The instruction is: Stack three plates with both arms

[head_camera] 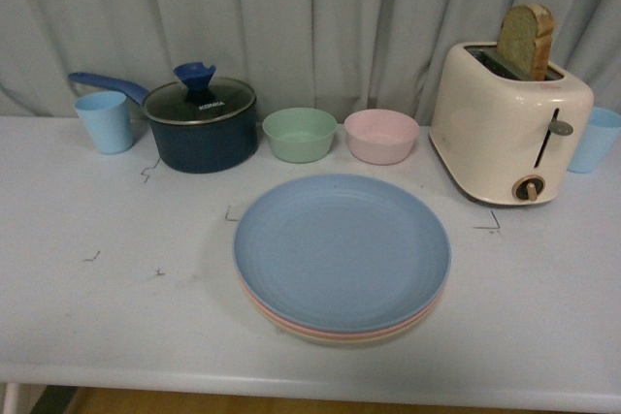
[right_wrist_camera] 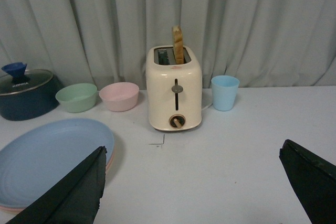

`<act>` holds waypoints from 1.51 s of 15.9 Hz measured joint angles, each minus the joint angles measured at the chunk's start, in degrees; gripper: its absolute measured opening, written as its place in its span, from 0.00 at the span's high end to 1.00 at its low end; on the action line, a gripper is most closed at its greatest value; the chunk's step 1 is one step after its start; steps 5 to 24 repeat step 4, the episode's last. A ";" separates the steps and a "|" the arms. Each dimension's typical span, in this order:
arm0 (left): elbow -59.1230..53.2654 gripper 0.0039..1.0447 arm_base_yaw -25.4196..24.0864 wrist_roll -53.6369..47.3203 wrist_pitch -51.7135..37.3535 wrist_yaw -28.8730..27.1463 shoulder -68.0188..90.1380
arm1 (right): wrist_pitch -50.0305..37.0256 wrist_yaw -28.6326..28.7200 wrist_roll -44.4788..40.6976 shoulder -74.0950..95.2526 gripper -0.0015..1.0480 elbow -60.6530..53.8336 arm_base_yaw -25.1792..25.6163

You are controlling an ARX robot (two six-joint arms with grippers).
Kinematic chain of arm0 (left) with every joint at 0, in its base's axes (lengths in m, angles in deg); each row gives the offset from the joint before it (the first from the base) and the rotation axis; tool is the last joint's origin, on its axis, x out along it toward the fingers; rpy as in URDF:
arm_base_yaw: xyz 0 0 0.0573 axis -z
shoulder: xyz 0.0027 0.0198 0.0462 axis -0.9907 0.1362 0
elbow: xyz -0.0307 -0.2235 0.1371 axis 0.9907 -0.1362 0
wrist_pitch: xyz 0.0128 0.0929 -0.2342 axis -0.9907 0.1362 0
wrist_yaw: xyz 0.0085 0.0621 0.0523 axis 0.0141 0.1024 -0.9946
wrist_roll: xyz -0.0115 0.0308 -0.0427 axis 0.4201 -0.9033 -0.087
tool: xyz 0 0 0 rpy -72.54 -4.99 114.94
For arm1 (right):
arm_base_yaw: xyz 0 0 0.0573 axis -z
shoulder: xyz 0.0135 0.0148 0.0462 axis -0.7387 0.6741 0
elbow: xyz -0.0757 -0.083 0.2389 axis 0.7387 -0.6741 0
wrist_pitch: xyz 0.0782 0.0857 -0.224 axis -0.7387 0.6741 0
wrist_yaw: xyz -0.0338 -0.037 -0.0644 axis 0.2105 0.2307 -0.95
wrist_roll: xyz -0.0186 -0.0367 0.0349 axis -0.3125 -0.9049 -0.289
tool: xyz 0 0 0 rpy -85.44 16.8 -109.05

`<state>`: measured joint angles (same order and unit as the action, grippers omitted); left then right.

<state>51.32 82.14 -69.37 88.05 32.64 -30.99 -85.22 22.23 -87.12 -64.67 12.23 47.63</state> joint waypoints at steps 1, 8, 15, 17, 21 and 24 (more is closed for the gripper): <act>0.00 0.06 0.00 0.00 0.00 -0.02 0.00 | 0.00 0.00 0.00 0.00 0.05 0.00 0.00; 0.00 0.06 0.00 0.00 0.00 -0.02 0.00 | 0.00 0.00 0.00 0.00 0.06 0.00 0.00; 0.00 0.06 0.00 0.00 0.00 -0.02 0.00 | 0.00 0.00 0.00 0.00 0.06 0.00 0.00; 0.00 0.06 0.00 0.00 0.00 -0.02 0.00 | 0.00 0.00 0.00 0.00 0.06 0.00 0.00; 0.00 0.06 0.00 0.00 0.00 -0.02 0.00 | 0.00 0.00 0.00 0.00 0.06 0.00 0.00; 0.00 0.06 0.00 0.00 0.00 -0.02 0.00 | 0.00 0.00 0.00 0.00 0.06 0.00 0.00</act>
